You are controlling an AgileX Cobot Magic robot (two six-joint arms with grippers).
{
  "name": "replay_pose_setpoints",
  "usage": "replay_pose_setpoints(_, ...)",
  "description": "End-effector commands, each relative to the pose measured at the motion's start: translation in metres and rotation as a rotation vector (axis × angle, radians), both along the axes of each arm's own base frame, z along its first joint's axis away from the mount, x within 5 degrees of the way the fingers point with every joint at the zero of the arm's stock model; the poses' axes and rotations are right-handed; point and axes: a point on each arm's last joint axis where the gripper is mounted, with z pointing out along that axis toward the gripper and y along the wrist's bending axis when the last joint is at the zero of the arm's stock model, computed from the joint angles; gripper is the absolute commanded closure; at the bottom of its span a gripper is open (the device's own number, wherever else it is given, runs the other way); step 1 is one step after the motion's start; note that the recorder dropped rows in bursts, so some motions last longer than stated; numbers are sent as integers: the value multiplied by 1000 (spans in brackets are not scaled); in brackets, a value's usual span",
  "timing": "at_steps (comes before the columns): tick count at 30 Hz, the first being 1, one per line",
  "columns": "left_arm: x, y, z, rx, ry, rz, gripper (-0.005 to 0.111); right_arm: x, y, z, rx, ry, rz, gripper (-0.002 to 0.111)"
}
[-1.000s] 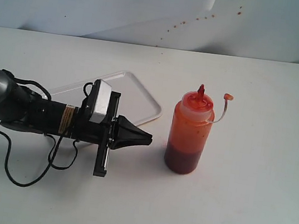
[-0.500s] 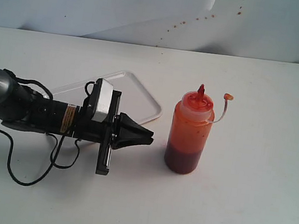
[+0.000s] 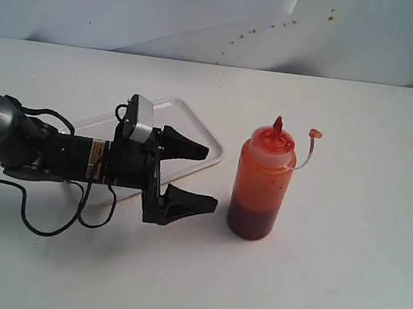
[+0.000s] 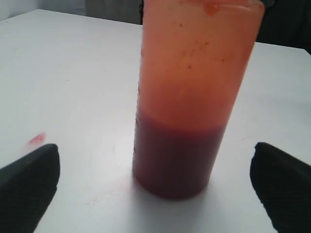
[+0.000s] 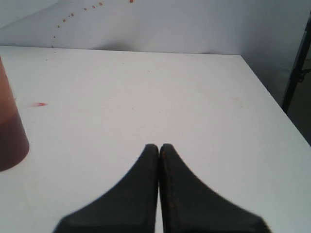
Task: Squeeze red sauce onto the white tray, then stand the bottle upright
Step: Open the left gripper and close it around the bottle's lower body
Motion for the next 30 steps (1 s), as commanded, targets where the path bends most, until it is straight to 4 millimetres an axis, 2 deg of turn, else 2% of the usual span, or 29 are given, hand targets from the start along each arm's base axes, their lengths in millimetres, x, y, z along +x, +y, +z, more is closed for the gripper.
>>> replay_pose_setpoints(1,1,-2,1,-16,12,6,2,0,-1,0,-11,-6,-8,108)
replay_pose_setpoints(10,1,-5,2,-22,14,12,2,0,-1,0,-11,-6,-8,108)
replay_pose_setpoints(17,-9,-25,0,15,-39,-45,2,0,-1,0,-11,-6,-8,108)
replay_pose_setpoints(24,-12,-45,-13,164,-8,44,2,0,-1,0,-11,-6,-8,108)
replay_pose_setpoints(30,-11,-48,-12,148,2,74,2,0,-1,0,-11,-6,-8,108)
